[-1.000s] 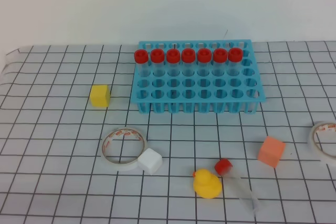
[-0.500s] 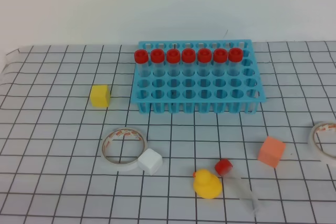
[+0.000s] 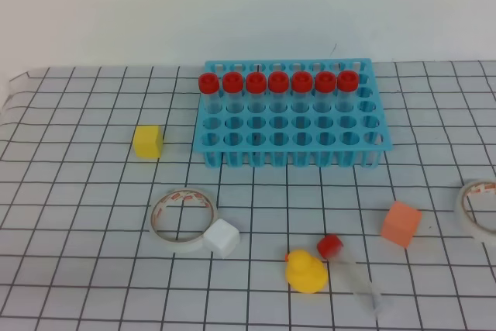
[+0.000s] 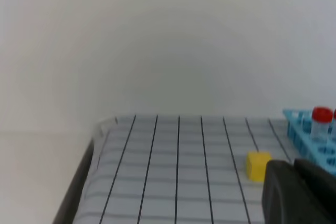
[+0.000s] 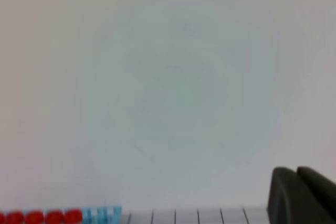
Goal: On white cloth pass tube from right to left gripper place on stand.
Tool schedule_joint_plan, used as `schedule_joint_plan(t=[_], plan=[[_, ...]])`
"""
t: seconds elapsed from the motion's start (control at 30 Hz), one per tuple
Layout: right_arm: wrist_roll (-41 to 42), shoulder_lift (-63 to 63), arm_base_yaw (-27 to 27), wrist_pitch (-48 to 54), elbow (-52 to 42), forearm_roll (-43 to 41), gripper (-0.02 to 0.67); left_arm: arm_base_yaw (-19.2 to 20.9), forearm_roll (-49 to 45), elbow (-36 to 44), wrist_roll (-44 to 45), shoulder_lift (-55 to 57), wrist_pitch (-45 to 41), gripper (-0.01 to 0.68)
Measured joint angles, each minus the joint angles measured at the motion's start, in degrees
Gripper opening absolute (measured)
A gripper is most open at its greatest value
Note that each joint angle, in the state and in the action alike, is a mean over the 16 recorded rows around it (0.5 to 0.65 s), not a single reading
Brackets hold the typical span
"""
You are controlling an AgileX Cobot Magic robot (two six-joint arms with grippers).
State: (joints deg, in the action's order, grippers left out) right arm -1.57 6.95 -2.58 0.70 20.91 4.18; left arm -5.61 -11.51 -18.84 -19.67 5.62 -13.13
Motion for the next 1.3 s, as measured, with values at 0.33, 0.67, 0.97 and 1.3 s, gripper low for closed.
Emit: schedule_joint_plan(t=[0.33, 0.67, 0.97, 1.3], plan=[[19.7, 19.8, 0.0, 34.9, 15.7, 10.4, -0.001, 0.0, 12.8, -2.8, 7.8, 12.6, -15.1, -0.001], [44.1, 42.1, 1.3, 47.9, 20.1, 29.4, -0.001, -1.5, 28.0, -2.7, 25.1, 20.0, -18.6, -0.001], [48.8, 58.0, 13.0, 48.4, 24.5, 32.6, -0.001, -3.3, 33.6, -2.2, 32.3, 20.9, -17.9, -0.001], [35.3, 67.7, 32.0, 45.3, 33.2, 15.3, 0.039, -3.5, 34.3, -1.9, 32.9, 20.9, -17.3, -0.001]])
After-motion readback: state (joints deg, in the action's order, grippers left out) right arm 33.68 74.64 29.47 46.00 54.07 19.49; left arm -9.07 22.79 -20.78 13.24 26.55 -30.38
